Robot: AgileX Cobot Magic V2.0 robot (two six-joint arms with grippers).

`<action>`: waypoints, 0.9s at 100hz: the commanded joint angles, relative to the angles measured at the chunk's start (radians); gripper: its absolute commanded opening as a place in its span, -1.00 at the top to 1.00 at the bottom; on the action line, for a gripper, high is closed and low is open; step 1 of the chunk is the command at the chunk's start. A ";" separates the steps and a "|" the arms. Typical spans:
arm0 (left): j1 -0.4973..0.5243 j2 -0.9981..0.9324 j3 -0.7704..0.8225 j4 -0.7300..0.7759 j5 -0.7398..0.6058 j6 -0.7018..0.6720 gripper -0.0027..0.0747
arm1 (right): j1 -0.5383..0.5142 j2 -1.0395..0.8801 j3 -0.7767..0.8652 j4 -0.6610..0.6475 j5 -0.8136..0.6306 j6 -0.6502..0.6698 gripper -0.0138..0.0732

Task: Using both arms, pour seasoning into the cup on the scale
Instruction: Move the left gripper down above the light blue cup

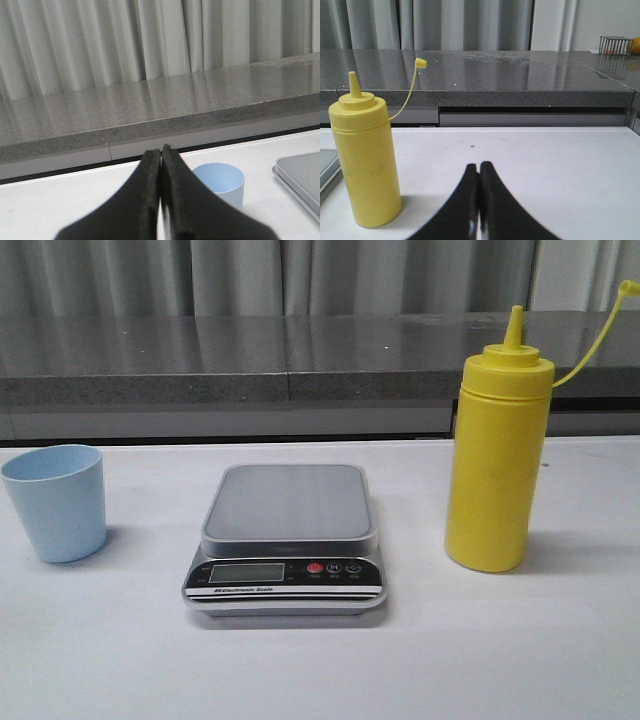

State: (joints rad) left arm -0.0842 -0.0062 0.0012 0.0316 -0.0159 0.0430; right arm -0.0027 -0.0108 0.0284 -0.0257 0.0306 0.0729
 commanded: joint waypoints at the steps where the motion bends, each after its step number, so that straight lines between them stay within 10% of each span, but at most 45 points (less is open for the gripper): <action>1: 0.004 -0.031 0.009 -0.004 -0.074 -0.005 0.98 | -0.006 -0.016 0.000 0.002 -0.075 -0.004 0.84; 41: 0.004 -0.031 -0.013 -0.120 -0.059 -0.005 0.98 | -0.006 -0.016 0.000 0.002 -0.075 -0.004 0.84; 90: 0.004 0.401 -0.522 -0.220 0.396 -0.014 0.98 | -0.006 -0.016 0.000 0.002 -0.076 -0.004 0.84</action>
State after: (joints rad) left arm -0.0842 0.2613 -0.3836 -0.1712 0.3386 0.0394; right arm -0.0027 -0.0108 0.0284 -0.0253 0.0324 0.0729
